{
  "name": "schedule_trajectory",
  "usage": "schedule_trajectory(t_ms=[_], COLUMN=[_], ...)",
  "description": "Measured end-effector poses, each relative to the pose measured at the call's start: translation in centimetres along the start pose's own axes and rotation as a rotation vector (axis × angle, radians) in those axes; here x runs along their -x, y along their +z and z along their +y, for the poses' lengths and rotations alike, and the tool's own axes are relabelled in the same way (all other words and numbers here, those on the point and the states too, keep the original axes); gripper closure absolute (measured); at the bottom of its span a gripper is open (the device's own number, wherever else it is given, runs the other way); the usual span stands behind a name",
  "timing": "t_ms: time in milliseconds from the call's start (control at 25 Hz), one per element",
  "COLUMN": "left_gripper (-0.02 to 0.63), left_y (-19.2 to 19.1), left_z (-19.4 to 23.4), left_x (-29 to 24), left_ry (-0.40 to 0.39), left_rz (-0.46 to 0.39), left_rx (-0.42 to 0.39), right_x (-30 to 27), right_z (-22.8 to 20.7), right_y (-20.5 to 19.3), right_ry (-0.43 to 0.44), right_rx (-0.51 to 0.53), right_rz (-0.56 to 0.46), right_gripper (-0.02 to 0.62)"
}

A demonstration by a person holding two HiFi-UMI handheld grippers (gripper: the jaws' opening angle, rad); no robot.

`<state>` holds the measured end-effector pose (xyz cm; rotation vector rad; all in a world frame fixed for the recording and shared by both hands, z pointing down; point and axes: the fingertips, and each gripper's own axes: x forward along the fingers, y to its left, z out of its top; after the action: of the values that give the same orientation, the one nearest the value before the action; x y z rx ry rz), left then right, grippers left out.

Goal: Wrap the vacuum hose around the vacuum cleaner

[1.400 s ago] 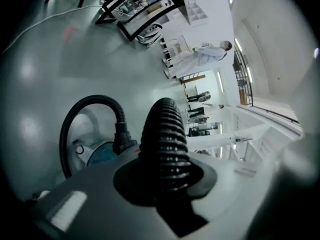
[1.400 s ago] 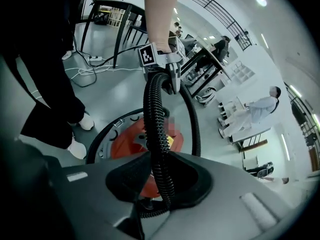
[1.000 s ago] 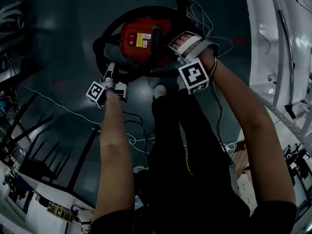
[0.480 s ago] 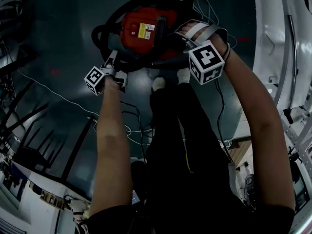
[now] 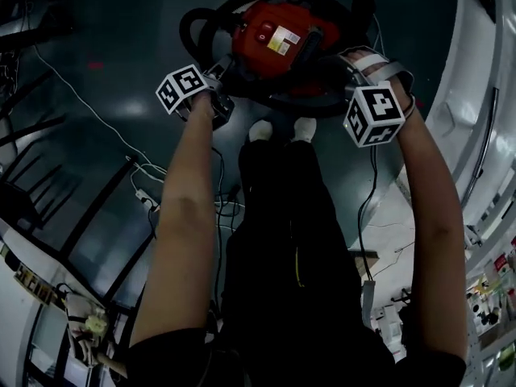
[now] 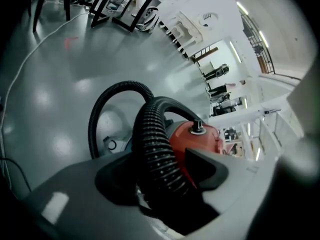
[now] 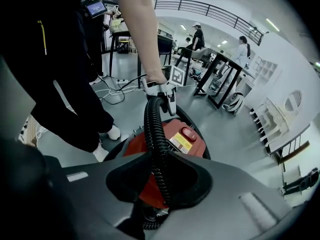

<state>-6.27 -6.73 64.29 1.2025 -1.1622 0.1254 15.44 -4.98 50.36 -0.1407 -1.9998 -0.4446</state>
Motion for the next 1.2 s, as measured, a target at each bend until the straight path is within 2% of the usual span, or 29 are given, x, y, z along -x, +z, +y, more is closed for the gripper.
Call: schedule_trajectory(t_ms=[240, 360, 480, 600, 680, 760, 880, 960, 1080, 1200], left_gripper=[0.262, 0.252, 0.252, 0.249, 0.247, 0.244, 0.275, 0.271, 0.267, 0.268], left_y=[1.2, 2.2, 2.6, 1.1, -1.4, -4.6, -7.7, -8.8, -11.0, -12.6], left_z=[0.0, 0.0, -2.8, -8.9, -13.3, -16.9, -19.4, -19.9, -20.2, -18.9], left_x=[2.0, 3.4, 4.3, 4.9, 5.4, 5.5, 5.0, 5.1, 5.7, 5.4], left_ry=[0.117, 0.171, 0.159, 0.015, -0.117, -0.23, -0.293, -0.328, -0.394, -0.346], left_rz=[-0.046, -0.094, -0.126, -0.125, -0.066, 0.037, 0.156, 0.23, 0.359, 0.467], left_rx=[-0.169, -0.303, -0.574, -0.881, -1.045, -1.192, -1.4, -1.47, -1.51, -1.606], right_x=[1.0, 1.0, 0.7, 0.5, 1.0, 1.5, 1.7, 1.7, 1.6, 1.6], right_z=[-0.6, -0.7, -0.5, -0.5, -0.7, -0.9, -0.8, -0.8, -1.1, -1.5], right_y=[1.5, 2.0, 1.6, 1.5, 1.8, 2.1, 2.0, 2.0, 2.1, 2.2], right_ry=[0.028, 0.037, 0.045, 0.049, 0.053, 0.057, 0.074, 0.078, 0.061, 0.041], right_rx=[-0.009, -0.007, -0.022, -0.061, -0.098, -0.136, -0.19, -0.243, -0.333, -0.402], right_rz=[-0.008, -0.007, -0.008, -0.01, -0.013, -0.018, -0.018, -0.034, -0.053, -0.055], right_gripper=[0.495, 0.497, 0.499, 0.499, 0.499, 0.5, 0.502, 0.503, 0.509, 0.512])
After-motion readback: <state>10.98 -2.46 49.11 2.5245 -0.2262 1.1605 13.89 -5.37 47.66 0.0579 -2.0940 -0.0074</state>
